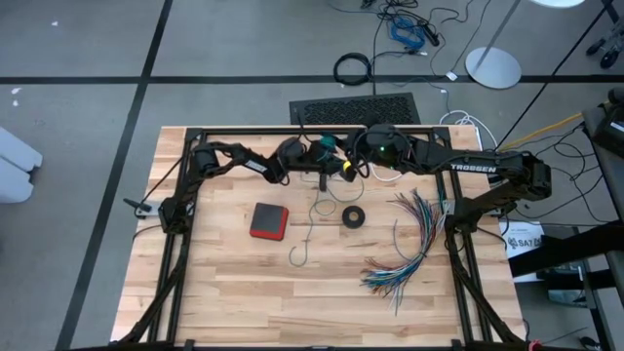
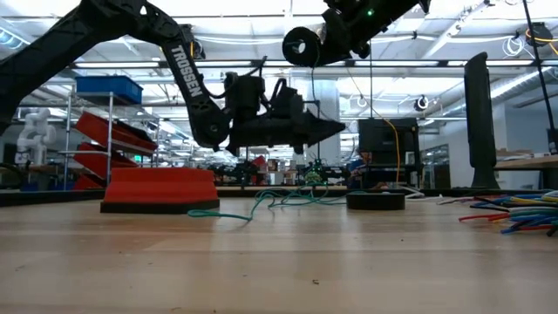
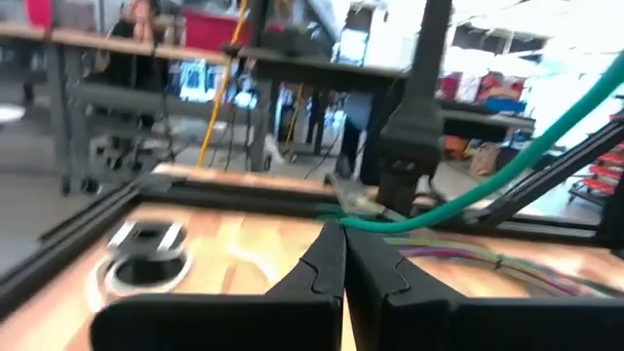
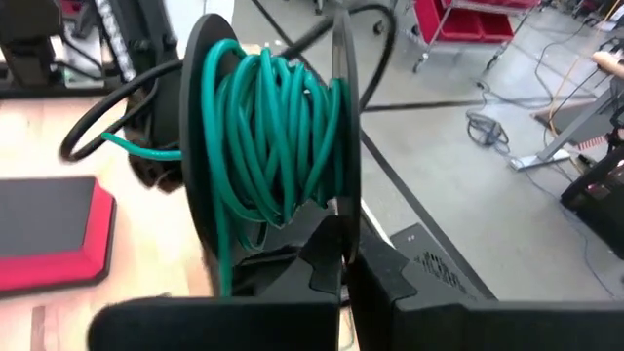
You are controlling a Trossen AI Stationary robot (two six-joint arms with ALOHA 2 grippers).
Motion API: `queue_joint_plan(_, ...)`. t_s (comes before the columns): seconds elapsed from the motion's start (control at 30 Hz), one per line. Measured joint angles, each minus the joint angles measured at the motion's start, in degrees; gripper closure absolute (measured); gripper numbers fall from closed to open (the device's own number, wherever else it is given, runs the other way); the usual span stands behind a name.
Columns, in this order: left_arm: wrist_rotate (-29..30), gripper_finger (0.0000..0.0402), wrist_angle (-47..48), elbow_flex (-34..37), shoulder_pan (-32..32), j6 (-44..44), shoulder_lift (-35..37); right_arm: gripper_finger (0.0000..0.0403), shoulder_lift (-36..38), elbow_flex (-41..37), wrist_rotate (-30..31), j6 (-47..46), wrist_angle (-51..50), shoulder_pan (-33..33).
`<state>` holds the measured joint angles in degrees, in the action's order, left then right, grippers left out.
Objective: Coiling cords
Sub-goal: Coil the green wire cable on the spool
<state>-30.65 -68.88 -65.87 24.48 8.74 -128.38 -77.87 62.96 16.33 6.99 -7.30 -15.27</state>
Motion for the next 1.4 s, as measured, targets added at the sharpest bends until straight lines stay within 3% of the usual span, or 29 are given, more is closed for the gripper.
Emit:
queue_joint_plan(0.23, -0.43, 0.04, 7.45, 0.02, 3.12, 2.8, 0.0, 0.0403, -0.02, 0.0, 0.31, -1.0, -4.16, 0.0)
queue_joint_plan(0.47, -5.49, 0.0401, 8.38, 0.02, 6.16, 8.02, 0.02, 0.0403, -0.02, 0.0, 0.59, -1.21, -9.38, 0.0)
queue_joint_plan(0.87, -14.25, 0.0401, 8.99, 0.02, 9.35, 16.92, 0.02, 0.0403, -0.02, 0.0, 7.95, 0.6, -20.44, 0.02)
queue_joint_plan(1.13, -19.62, 0.0401, 7.72, 0.02, 11.39, 23.85, 0.02, 0.0403, -0.02, 0.0, 7.63, 1.93, -23.74, 0.37)
queue_joint_plan(1.4, -22.32, 0.0401, 8.58, 0.02, 12.36, 25.44, 0.04, 0.0403, -0.02, -0.01, 4.31, 2.83, -23.89, 2.72)
